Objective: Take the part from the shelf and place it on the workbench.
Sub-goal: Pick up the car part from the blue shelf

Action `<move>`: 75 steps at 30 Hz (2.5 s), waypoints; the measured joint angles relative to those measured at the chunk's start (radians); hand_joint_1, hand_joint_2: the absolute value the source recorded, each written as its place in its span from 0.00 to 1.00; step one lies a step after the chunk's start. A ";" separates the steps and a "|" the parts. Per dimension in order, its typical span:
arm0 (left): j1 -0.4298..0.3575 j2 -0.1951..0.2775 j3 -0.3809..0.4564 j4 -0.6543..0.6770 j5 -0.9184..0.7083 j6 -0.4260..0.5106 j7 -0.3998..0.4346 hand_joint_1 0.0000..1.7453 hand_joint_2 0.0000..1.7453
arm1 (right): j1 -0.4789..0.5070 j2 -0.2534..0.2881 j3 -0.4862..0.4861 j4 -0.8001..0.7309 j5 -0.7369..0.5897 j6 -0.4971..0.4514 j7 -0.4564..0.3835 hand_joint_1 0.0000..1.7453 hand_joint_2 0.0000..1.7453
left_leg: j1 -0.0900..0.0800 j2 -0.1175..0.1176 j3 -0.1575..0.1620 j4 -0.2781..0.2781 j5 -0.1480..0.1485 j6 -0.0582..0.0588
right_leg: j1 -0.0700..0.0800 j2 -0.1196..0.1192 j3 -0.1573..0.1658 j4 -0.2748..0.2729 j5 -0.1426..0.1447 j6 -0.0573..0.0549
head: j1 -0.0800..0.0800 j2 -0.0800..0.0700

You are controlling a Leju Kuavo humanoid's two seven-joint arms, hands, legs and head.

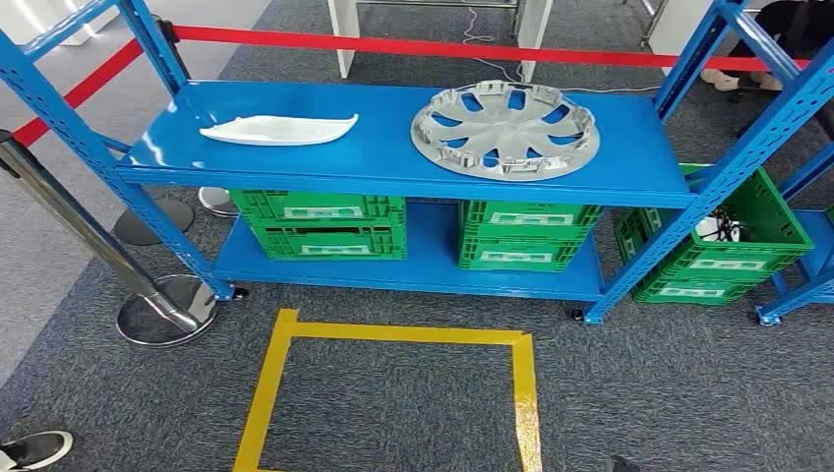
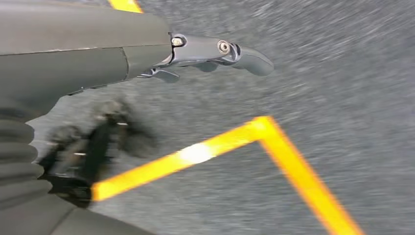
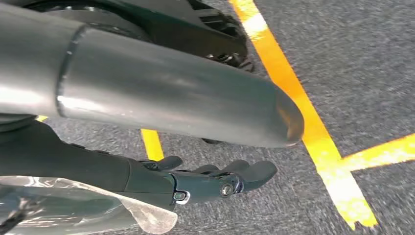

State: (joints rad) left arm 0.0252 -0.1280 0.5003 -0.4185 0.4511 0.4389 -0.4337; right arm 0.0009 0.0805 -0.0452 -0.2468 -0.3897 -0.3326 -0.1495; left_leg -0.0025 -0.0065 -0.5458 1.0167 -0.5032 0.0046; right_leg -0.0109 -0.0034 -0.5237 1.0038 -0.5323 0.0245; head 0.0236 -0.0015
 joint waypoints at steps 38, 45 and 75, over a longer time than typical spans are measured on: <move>0.117 -0.064 -0.384 -0.995 -0.666 0.067 -0.108 0.00 0.00 | -0.012 0.036 -0.098 0.023 0.019 -0.028 -0.192 0.00 0.00 | 0.002 0.004 0.015 -0.035 0.019 0.034 | -0.007 0.002 -0.080 0.151 -0.078 0.020 | 0.005 0.000; 0.143 -0.064 -0.509 -1.160 -0.776 0.169 -0.125 0.00 0.00 | -0.013 0.040 -0.121 0.027 0.042 0.013 -0.187 0.00 0.00 | 0.003 0.001 0.019 -0.014 -0.002 0.014 | -0.016 0.002 -0.068 0.057 0.031 0.030 | 0.008 0.000; 0.192 -0.133 -0.547 -1.320 -0.939 0.260 -0.267 0.00 0.00 | -0.016 0.047 -0.119 0.039 0.152 0.051 -0.168 0.00 0.00 | -0.010 0.008 -0.010 0.000 0.010 0.032 | -0.006 0.001 -0.095 0.125 -0.001 0.010 | 0.007 0.000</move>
State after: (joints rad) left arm 0.2168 -0.2607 -0.0471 -1.7382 -0.4880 0.6992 -0.7004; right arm -0.0155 0.1274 -0.1641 -0.2074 -0.2381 -0.2820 -0.3175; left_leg -0.0127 0.0014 -0.5561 1.0166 -0.4932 0.0368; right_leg -0.0174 -0.0023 -0.6187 1.1290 -0.5334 0.0347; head 0.0306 -0.0015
